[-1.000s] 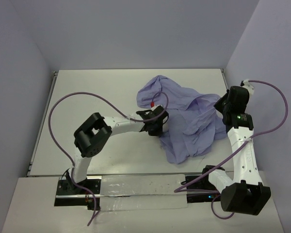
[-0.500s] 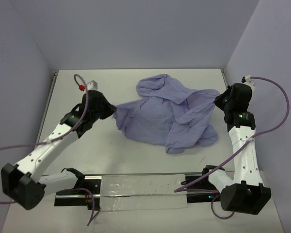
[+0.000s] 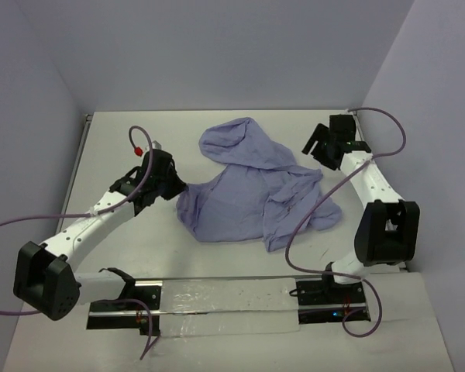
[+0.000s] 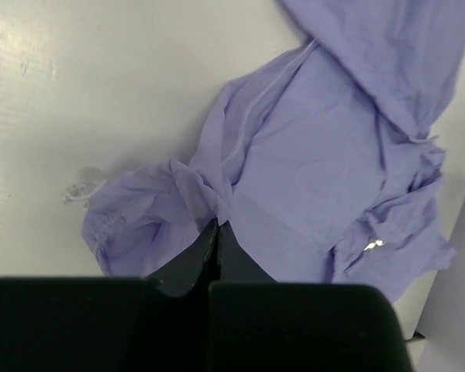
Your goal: Zip up the jacket
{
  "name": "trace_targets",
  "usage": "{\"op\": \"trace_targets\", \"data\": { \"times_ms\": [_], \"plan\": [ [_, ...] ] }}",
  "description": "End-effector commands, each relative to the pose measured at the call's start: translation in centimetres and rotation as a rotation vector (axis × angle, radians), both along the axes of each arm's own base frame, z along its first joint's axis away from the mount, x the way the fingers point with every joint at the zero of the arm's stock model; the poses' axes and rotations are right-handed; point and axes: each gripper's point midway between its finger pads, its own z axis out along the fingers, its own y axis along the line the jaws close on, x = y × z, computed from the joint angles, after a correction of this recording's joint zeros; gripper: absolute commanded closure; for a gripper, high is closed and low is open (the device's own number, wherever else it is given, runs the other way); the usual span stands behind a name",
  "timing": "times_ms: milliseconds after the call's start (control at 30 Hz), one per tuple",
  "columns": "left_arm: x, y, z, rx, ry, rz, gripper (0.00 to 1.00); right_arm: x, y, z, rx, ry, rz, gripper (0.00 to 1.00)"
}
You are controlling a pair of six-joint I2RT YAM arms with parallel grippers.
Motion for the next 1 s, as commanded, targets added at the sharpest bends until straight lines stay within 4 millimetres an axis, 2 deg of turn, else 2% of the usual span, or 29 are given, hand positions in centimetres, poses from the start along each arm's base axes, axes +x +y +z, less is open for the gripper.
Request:
{"op": "trace_targets", "data": {
  "times_ms": [0,67,133,200,267,367,400,500,567,600,633,800,867,933,967],
  "plan": [
    [1.8,0.8,4.0,-0.013,-0.101,0.034,1.0,-1.0,3.5,10.4,-0.056,-0.278,0.043,0.21],
    [1.6,1.5,4.3,-0.009,-0.107,0.052,1.0,-2.3,6.0,11.7,-0.078,-0.319,0.083,0.21],
    [1.7,2.6,5.0,-0.01,-0.121,0.08,1.0,-3.1,8.2,11.5,-0.059,-0.334,0.133,0.22],
    [1.7,3.7,6.4,-0.019,-0.154,0.11,1.0,-3.6,10.8,10.2,-0.006,-0.323,0.214,0.24],
    [1.7,4.3,7.8,-0.027,-0.185,0.126,1.0,-3.4,12.4,8.2,0.006,-0.277,0.265,0.25],
    [1.3,4.4,9.9,-0.058,-0.225,0.103,1.0,-2.8,16.7,5.9,-0.048,-0.183,0.416,0.21],
    [1.1,4.2,9.9,-0.064,-0.217,0.093,1.0,-2.5,18.3,5.0,-0.072,-0.142,0.468,0.2],
    [0.4,3.4,8.5,-0.096,-0.165,0.064,1.0,-1.5,21.7,2.3,-0.152,-0.023,0.561,0.16],
    [-0.1,3.2,7.4,-0.113,-0.147,0.063,1.0,-1.6,24.4,0.1,-0.142,0.024,0.618,0.16],
    [-0.6,3.2,6.5,-0.122,-0.127,0.068,1.0,-1.7,25.7,-0.1,-0.098,0.03,0.637,0.15],
    [-0.8,3.2,6.3,-0.134,-0.125,0.066,1.0,-1.6,26.4,-0.9,-0.082,0.034,0.643,0.15],
    [-2.9,4.4,3.0,-0.116,-0.046,0.116,1.0,-1.2,29.3,-3.1,0.023,0.057,0.616,0.19],
    [-4.5,5.3,1.5,-0.119,-0.006,0.161,1.0,-0.9,30.5,-3.8,0.028,0.067,0.584,0.22],
    [-5.7,5.9,-0.6,-0.116,0.037,0.184,1.0,-0.1,30.1,-5.2,-0.048,0.076,0.53,0.22],
    [-6.0,5.9,-0.8,-0.134,0.034,0.193,1.0,0.4,30.3,-4.8,-0.064,0.066,0.512,0.22]
  ]
}}
